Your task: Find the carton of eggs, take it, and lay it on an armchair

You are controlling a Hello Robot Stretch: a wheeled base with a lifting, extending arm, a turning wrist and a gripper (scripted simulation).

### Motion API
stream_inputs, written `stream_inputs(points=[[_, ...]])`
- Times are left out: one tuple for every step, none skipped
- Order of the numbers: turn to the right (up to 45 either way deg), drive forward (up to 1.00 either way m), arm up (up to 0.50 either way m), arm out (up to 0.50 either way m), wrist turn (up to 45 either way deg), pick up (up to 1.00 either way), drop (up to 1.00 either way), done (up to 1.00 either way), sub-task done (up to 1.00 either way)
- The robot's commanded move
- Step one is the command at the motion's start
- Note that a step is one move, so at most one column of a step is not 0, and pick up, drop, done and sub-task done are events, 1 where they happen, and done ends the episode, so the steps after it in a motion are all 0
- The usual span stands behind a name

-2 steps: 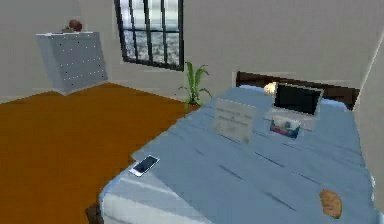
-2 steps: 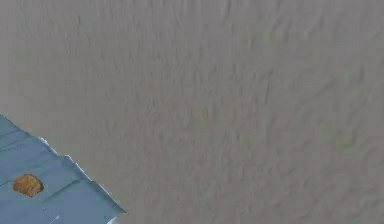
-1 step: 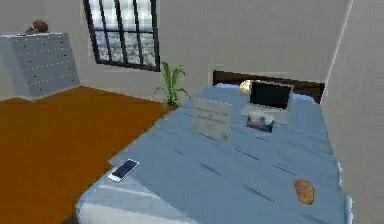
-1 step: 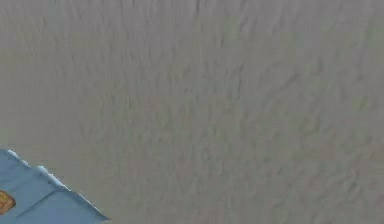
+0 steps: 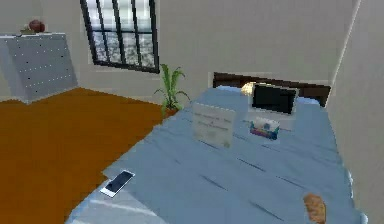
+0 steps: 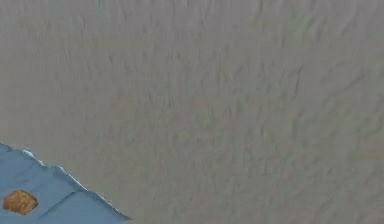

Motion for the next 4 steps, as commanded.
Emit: stream_inputs(points=[[-45.0,0.0,0.0,0.0,0.0,0.0,0.0,0.0,0.0],[0.0,0.0,0.5,0.0,0.0,0.0,0.0,0.0,0.0],[0.0,0.0,0.2,0.0,0.0,0.0,0.0,0.0,0.0],[0.0,0.0,0.0,0.5,0.0,0.0,0.0,0.0,0.0]])
